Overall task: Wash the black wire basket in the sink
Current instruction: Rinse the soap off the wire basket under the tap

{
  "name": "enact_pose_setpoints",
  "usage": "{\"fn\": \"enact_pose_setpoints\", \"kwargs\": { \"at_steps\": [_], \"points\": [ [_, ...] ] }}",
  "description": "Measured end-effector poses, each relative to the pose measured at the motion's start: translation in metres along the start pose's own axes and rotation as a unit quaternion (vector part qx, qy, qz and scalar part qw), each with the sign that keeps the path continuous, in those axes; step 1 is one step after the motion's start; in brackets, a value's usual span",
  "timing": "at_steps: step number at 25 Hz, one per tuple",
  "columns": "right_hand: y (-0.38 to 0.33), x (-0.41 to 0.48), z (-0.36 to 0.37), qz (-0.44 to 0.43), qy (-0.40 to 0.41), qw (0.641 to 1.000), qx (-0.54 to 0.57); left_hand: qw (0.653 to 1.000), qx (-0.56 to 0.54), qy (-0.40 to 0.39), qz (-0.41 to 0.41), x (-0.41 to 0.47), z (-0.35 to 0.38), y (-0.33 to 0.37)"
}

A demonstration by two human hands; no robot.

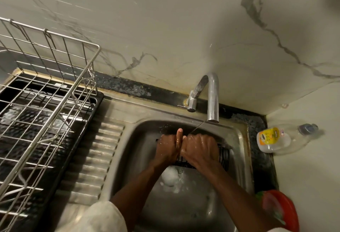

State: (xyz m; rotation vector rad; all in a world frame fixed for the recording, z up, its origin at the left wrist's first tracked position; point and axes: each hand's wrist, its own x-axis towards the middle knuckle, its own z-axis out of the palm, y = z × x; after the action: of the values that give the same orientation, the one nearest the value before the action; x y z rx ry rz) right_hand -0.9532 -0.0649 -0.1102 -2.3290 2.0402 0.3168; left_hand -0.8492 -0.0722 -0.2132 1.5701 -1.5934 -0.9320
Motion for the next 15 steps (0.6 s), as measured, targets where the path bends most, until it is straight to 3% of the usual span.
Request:
{"fn": "enact_pose_setpoints", "kwargs": {
  "at_steps": [2, 5, 8, 10, 13, 15],
  "points": [
    [0.004, 0.006, 0.007, 0.027, 0.005, 0.998, 0.049, 0.989, 0.148, 0.015, 0.015, 0.01, -0.008, 0.003],
    [0.018, 0.014, 0.017, 0.034, 0.003, 0.995, 0.094, 0.98, 0.195, -0.03, -0.01, 0.032, -0.006, 0.009],
    [0.015, 0.023, 0.001, -0.017, 0.043, 0.998, 0.039, 0.985, 0.132, -0.035, -0.102, 0.047, -0.003, 0.005],
    [0.013, 0.034, -0.007, -0.001, 0.051, 0.997, 0.065, 0.986, 0.05, -0.028, -0.159, 0.053, -0.003, -0.003],
    [0.014, 0.039, -0.015, 0.056, 0.008, 0.989, 0.139, 0.956, -0.129, -0.031, -0.26, 0.042, -0.007, -0.017],
    [0.003, 0.031, -0.017, 0.026, 0.058, 0.995, 0.074, 0.962, -0.123, -0.04, -0.24, 0.034, -0.01, -0.02]
  ]
}}
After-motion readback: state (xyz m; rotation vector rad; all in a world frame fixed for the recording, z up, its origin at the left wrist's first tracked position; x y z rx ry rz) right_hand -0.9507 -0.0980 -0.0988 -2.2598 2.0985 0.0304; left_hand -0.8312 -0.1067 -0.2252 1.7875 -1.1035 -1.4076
